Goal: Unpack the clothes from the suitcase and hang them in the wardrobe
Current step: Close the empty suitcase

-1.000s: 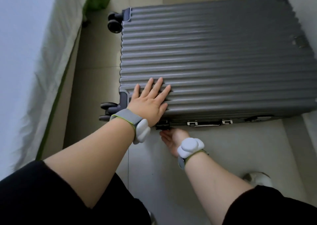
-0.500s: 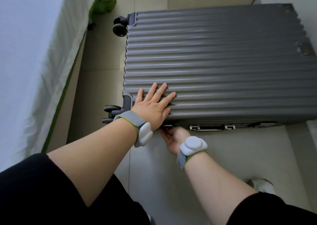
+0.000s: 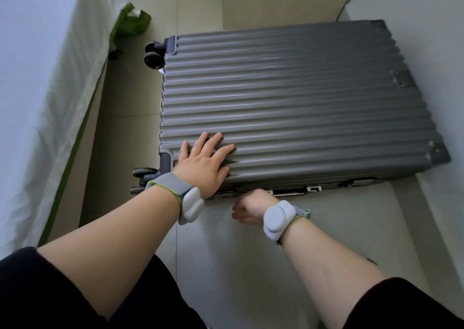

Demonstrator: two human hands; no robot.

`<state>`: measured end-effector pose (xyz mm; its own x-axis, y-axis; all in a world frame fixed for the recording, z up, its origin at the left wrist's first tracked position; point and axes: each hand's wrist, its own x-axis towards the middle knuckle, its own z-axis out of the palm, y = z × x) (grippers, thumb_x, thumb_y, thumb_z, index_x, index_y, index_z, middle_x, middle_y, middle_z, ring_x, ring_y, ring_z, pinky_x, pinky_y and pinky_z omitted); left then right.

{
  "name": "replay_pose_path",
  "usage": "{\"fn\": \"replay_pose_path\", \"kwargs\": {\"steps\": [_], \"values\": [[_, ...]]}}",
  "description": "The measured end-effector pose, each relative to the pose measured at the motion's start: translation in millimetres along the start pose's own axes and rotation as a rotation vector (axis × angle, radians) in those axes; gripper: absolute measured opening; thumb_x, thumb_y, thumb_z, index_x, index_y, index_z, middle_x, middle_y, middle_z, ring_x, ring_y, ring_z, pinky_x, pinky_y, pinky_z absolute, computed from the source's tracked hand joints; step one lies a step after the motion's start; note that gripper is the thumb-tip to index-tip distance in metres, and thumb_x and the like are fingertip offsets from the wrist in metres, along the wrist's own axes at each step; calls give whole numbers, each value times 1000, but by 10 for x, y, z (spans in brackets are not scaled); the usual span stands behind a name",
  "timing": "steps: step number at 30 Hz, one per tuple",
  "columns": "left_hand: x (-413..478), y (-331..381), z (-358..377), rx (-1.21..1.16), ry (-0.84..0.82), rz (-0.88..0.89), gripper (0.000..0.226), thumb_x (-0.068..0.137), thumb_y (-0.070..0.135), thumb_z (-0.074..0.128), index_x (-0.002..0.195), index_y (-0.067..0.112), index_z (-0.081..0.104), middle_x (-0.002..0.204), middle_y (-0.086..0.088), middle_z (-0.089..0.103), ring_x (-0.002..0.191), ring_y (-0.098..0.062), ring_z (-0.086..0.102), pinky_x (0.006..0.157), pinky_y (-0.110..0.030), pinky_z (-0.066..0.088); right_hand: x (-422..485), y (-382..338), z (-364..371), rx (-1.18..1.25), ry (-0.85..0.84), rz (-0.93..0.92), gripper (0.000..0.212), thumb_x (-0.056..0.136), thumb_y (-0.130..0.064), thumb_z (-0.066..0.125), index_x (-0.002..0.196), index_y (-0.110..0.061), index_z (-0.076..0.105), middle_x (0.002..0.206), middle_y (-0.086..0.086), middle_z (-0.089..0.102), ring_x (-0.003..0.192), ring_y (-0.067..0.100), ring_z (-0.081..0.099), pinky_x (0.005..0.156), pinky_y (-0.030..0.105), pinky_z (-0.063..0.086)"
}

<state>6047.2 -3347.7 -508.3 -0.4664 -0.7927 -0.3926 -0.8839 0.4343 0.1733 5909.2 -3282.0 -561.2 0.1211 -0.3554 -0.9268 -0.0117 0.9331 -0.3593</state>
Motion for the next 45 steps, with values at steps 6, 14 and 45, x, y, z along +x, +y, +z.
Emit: {"fn": "replay_pose_path", "kwargs": {"steps": [6,14,45], "values": [[184,496,-120,-41,127,45,52,95,46,39,144,33,26,151,-2,23,142,-24,15,117,-52,7,-764,-328,-612,-252,13,-115,40,97,-13,42,130,9,49,131,24,54,120,32,56,65,19,40],[668,1436,-127,283,-136,250,101,79,69,52,146,38,-17,156,1,-25,143,-32,-22,113,-61,-4,-1323,-371,-2087,-317,776,-525,27,91,-11,44,106,-14,67,106,4,68,88,19,65,77,30,52],[1390,2164,-156,107,-128,49,81,81,79,21,145,44,-13,156,9,-25,142,-34,-24,109,-66,-5,-169,-38,-2858,-84,617,-160,36,96,-16,41,121,5,56,122,23,60,112,35,59,90,36,48]]}}
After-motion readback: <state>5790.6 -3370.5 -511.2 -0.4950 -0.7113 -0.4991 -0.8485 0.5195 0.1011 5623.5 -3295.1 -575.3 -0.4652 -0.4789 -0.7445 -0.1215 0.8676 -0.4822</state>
